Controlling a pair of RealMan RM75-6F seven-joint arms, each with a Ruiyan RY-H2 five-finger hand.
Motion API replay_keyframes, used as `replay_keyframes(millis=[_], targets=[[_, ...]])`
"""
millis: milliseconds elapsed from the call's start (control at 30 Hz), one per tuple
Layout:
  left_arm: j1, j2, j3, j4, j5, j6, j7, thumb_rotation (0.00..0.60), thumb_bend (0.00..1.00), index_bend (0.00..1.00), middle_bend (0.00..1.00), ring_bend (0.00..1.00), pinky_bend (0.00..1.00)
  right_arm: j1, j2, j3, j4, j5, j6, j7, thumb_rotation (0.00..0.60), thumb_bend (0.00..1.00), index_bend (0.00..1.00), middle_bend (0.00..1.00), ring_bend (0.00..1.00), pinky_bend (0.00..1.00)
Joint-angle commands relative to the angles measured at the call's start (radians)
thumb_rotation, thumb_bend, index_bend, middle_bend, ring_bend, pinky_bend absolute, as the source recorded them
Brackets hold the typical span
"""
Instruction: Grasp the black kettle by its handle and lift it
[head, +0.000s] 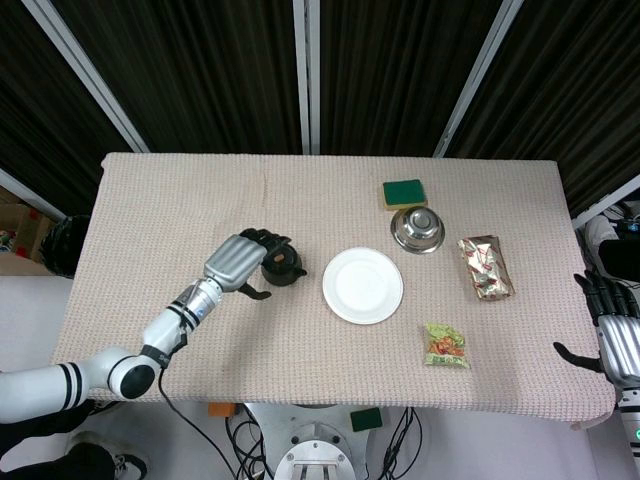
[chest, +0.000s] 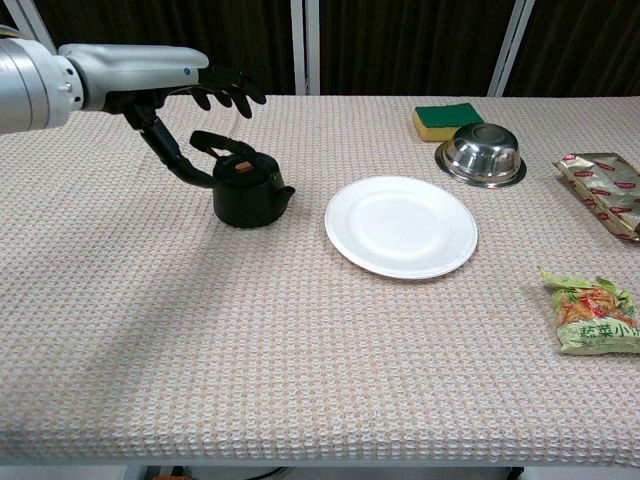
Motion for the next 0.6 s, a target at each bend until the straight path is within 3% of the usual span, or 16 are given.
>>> replay_keyframes(millis=[33, 367, 400, 467, 533, 600], targets=[[-0.008, -0.017, 0.010, 0.003, -0.001, 0.024, 0.008, 0.479, 0.12, 0.15, 0.20, 0.16, 0.20, -0.004, 0.001, 0.001, -0.001, 0.002, 0.006, 0.004, 0.600, 0.14, 0.00, 0.00, 0.00, 0.00], [-0.038, -0.019, 0.037, 0.001, -0.036, 0.022, 0.016, 0.457, 0.12, 0.20, 0.24, 0.18, 0.22, -0.009, -0.002, -0.002, -0.007, -0.007, 0.017, -0.003, 0.600, 0.15, 0.00, 0.00, 0.00, 0.00], [-0.041, -0.017, 0.038, -0.001, -0.037, 0.018, 0.013, 0.442, 0.12, 0.20, 0.24, 0.18, 0.22, -0.010, -0.003, -0.002, -0.006, -0.007, 0.018, -0.003, 0.600, 0.15, 0.00, 0.00, 0.00, 0.00], [-0.047, -0.013, 0.040, -0.003, -0.033, 0.012, 0.003, 0.331, 0.12, 0.22, 0.26, 0.19, 0.22, -0.009, -0.004, -0.001, -0.006, -0.005, 0.016, -0.003, 0.600, 0.15, 0.00, 0.00, 0.00, 0.00], [-0.051, -0.013, 0.043, 0.000, -0.027, 0.013, -0.003, 0.258, 0.12, 0.25, 0.29, 0.21, 0.22, -0.008, -0.004, 0.000, -0.005, 0.000, 0.012, -0.003, 0.600, 0.15, 0.00, 0.00, 0.00, 0.00], [-0.055, -0.018, 0.050, 0.006, -0.022, 0.017, -0.003, 0.239, 0.12, 0.27, 0.32, 0.24, 0.22, -0.006, -0.004, 0.001, -0.005, 0.002, 0.008, -0.003, 0.600, 0.15, 0.00, 0.00, 0.00, 0.00]])
